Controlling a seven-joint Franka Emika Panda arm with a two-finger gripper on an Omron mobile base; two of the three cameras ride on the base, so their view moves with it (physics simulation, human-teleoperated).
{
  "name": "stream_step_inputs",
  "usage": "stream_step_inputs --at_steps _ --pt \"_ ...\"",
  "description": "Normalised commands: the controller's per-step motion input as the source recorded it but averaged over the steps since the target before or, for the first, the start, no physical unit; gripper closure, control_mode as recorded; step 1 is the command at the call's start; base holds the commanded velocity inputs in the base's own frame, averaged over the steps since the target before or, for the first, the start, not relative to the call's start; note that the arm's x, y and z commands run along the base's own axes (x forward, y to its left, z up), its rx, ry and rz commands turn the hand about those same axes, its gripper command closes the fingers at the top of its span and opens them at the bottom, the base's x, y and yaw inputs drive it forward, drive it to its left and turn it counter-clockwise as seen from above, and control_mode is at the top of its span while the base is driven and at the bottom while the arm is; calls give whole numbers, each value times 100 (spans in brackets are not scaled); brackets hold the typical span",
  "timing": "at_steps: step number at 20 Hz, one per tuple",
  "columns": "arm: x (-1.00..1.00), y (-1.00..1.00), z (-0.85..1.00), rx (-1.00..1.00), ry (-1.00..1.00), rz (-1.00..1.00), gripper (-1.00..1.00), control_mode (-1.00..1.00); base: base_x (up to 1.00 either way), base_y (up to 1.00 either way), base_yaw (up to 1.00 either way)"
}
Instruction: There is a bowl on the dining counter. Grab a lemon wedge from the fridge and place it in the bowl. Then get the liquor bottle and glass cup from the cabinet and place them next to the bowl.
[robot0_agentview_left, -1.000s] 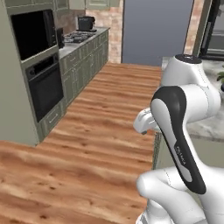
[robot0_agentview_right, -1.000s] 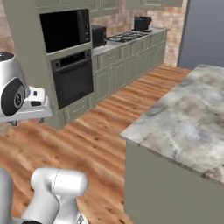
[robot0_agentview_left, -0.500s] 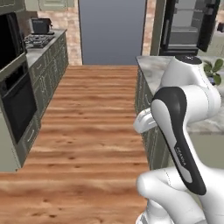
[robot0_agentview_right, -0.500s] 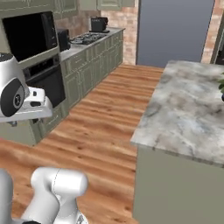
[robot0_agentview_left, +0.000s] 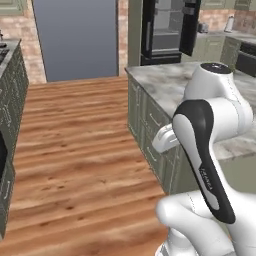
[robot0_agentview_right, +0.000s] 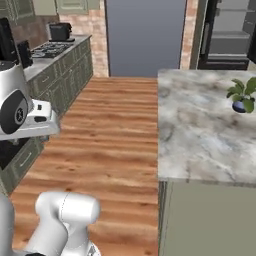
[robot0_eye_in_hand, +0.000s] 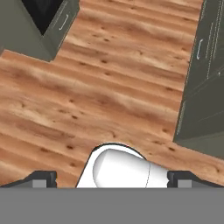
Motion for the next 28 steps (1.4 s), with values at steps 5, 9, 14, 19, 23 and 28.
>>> stream_step_inputs --at_steps 5,9,14,19,23,28 --pt "0 0 0 0 0 0 -100 100 89 75 -42" --pt "0 0 0 0 0 0 -100 100 97 75 -38" --pt "0 0 0 0 0 0 -100 100 100 80 -32" --pt "0 0 0 0 0 0 -100 100 100 80 -23" --pt "0 0 0 0 0 0 -100 100 100 72 -12" --pt "0 0 0 0 0 0 -100 100 100 74 -5"
